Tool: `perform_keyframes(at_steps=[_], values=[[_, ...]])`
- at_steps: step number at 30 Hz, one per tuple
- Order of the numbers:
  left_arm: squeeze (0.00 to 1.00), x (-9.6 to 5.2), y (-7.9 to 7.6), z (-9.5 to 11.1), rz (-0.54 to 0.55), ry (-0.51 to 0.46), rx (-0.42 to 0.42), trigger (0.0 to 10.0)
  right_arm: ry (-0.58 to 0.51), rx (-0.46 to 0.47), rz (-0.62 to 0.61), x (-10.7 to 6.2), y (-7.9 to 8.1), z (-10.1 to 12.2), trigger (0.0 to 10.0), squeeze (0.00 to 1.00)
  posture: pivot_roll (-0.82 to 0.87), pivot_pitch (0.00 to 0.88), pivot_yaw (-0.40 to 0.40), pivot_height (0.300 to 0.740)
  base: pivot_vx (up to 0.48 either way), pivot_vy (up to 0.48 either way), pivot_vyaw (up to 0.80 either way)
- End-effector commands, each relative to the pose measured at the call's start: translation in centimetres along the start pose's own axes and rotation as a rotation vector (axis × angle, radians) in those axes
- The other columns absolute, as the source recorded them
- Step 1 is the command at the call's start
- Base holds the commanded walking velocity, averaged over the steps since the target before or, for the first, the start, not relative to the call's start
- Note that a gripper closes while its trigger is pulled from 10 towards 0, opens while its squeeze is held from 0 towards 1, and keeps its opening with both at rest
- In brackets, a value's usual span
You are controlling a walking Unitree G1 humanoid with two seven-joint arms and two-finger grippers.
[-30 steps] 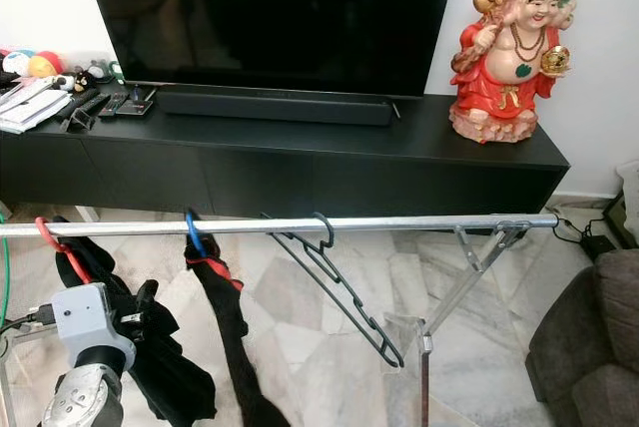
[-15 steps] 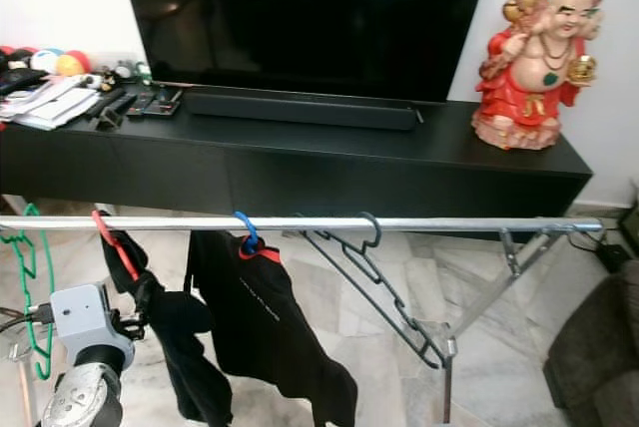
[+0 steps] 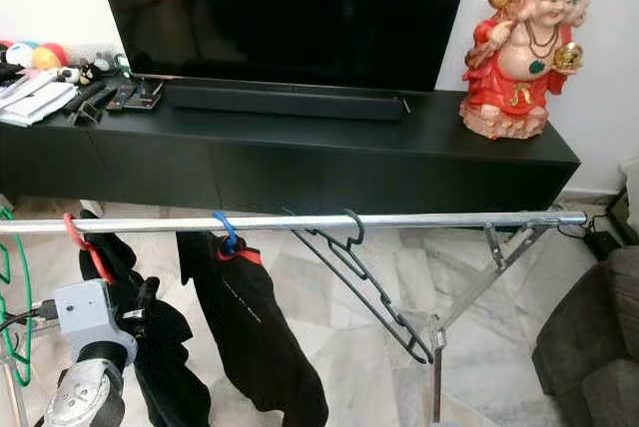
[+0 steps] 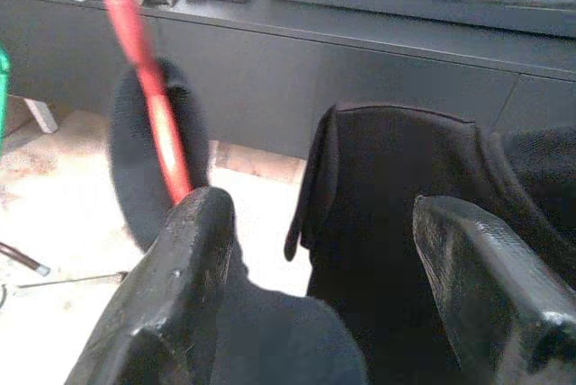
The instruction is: Hang hanger
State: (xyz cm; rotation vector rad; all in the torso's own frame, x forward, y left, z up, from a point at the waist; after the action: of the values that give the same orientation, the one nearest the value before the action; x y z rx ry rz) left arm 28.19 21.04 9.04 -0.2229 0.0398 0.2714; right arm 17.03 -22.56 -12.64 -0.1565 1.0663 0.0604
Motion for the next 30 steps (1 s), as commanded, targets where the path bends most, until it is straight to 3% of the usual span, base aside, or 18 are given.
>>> perform_keyframes(at_steps=[1,9,20,30], values=[[0.0,-0.07,0.0,-0.49,0.0,0.026,0.003,10.0,0.001,0.022,-0.002,-0.06,-0.16,-0.21,10.0,0.0,-0.02,0.047,-0.001,0.74,0.0,0.0,0.0],[0.0,-0.05,0.06,-0.47,0.001,0.027,0.008,10.0,0.002,0.022,0.001,-0.05,-0.06,-0.22,10.0,0.0,-0.02,0.047,0.003,0.74,0.0,0.368,0.0],[0.0,-0.17,-0.27,-0.41,-0.016,0.023,0.011,10.0,0.003,0.027,0.0,-0.06,-0.03,-0.32,10.0,0.0,-0.02,0.042,0.005,0.74,0.0,0.0,0.0],[0.0,-0.14,-0.23,-0.43,-0.014,0.024,0.007,10.0,0.003,0.029,0.004,-0.05,0.06,-0.34,10.0,0.0,-0.02,0.034,0.007,0.74,0.0,0.459,0.0]])
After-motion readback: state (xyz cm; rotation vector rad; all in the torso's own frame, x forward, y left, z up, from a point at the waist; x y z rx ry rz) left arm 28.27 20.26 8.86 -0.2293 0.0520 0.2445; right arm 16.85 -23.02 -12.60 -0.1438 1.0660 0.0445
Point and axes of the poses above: a point about 5 cm out from each wrist's last joint towards the gripper, its own x axis pointing out of the wrist towards the gripper, its own z axis along the axis of the wrist's last joint, y = z × x, the point moved 4 cm from there along x, pointing out of the wrist towards the gripper, and after that the axes turned 8 degrees about -x, right-handed, at the moved point
